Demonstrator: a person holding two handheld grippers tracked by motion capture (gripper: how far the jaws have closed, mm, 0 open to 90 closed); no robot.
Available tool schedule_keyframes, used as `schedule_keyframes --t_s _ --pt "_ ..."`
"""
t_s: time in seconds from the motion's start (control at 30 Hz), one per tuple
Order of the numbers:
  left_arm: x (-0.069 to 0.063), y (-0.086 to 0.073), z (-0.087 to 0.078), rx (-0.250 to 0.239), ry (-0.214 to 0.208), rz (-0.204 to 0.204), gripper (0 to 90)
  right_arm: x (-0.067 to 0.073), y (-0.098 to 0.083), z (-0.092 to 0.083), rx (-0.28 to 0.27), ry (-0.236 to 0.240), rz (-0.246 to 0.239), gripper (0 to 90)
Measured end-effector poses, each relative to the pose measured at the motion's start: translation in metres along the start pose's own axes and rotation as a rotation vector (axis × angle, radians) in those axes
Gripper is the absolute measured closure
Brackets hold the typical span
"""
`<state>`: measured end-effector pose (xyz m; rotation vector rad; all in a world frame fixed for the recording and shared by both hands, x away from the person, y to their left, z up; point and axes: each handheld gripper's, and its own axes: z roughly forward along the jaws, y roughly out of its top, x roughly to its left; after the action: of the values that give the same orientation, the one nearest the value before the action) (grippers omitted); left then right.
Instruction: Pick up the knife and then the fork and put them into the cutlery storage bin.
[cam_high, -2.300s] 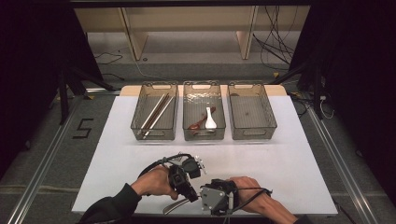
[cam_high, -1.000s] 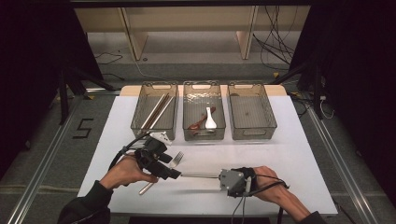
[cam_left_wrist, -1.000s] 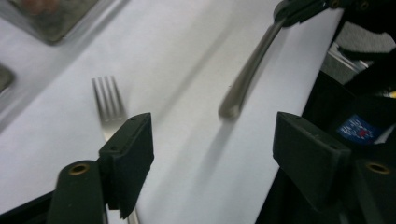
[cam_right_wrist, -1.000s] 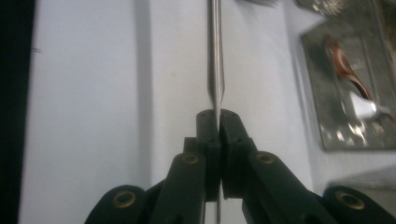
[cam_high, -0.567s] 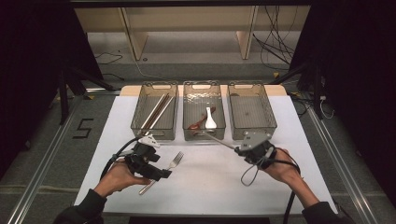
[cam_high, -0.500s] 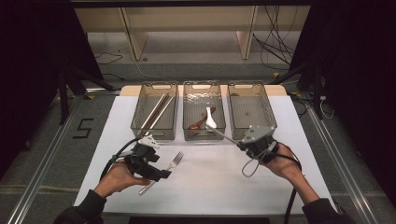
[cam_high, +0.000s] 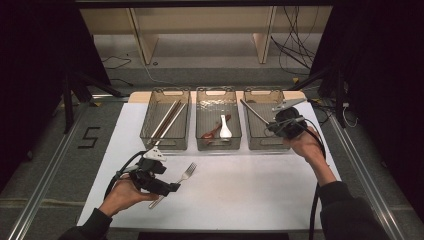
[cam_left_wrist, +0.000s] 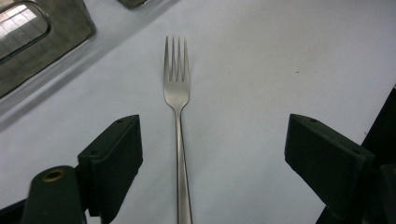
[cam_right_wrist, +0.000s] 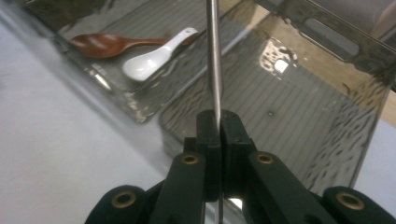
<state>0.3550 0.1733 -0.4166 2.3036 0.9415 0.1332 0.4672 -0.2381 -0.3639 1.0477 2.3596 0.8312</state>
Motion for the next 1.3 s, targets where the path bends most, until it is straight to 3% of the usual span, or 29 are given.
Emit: schedule_keyframes --t_s 0.33,0.6,0.83,1.0,1.03,1.1,1.3 --pt "0.0 -0.005 -0.002 0.004 0.01 -0.011 18.6 -0.028 0.021 0.027 0.065 -0.059 0.084 88.9" --pt "0.001 -0.007 -0.001 0.005 0.016 -0.015 18.4 -0.04 0.028 0.045 0.103 -0.096 0.137 88.9" --pt "0.002 -0.008 0.0 0.012 0.02 -0.014 18.3 -0.043 0.028 0.058 0.134 -0.114 0.146 88.8" --pt "0.002 -0.008 0.001 0.021 0.019 -0.008 18.2 -0.044 0.029 0.068 0.161 -0.146 0.123 87.8" --pt "0.002 -0.008 0.001 0.022 0.018 -0.011 18.2 -0.043 0.029 0.07 0.158 -0.153 0.124 86.6" --pt "0.002 -0.008 0.001 0.023 0.019 -0.013 18.0 -0.044 0.031 0.071 0.11 -0.19 0.134 70.5" --pt "0.003 -0.009 0.001 0.025 0.02 -0.016 18.1 -0.039 0.04 0.062 0.071 -0.165 0.098 57.9"
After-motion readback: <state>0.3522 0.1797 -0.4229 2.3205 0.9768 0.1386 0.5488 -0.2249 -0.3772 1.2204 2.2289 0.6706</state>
